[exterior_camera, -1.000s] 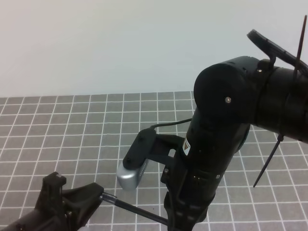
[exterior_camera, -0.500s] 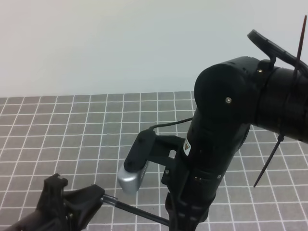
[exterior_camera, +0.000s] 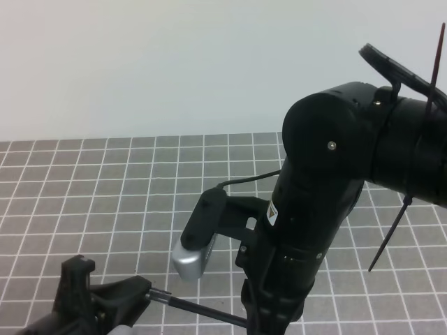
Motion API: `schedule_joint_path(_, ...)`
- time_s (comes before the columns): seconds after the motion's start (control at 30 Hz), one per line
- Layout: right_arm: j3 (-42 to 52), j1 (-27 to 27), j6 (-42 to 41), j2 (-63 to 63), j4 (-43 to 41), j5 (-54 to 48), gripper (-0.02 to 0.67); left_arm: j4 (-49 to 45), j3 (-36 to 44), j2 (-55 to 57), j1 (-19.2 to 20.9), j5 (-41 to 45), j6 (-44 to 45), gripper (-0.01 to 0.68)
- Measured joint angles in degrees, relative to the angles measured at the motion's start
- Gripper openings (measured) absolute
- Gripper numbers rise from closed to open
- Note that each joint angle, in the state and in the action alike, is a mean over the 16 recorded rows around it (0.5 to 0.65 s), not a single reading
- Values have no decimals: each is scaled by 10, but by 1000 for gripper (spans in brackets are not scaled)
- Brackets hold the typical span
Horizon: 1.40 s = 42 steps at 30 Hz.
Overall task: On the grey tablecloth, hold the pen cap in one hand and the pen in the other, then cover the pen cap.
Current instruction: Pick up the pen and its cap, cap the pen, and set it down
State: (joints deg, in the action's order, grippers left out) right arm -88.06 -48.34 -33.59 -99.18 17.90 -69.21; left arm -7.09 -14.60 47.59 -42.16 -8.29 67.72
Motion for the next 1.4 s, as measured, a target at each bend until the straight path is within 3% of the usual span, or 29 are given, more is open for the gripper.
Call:
schedule_joint_path(0.43, -4, 0, 20, 0, -21, 0, 68, 41, 0, 1, 0, 6, -4, 311)
schedule_joint_path(0.67, -5, 6, 42, -1, -49, 0, 68, 60, 0, 1, 0, 4, -4, 388)
schedule_joint_path(0.83, -5, 30, 73, -7, -60, 0, 68, 88, 0, 1, 0, -9, -3, 345)
schedule_joint_path(1.0, -5, 76, 114, -19, -47, 5, 68, 169, 0, 1, 0, -42, -8, 234)
schedule_joint_path(1.23, -5, 146, 182, -47, -9, 38, 68, 365, -3, 1, 0, -111, -15, 77)
schedule_joint_path(1.4, -3, 175, 240, -69, 8, 76, 68, 558, -14, 2, 0, -145, -7, 15)
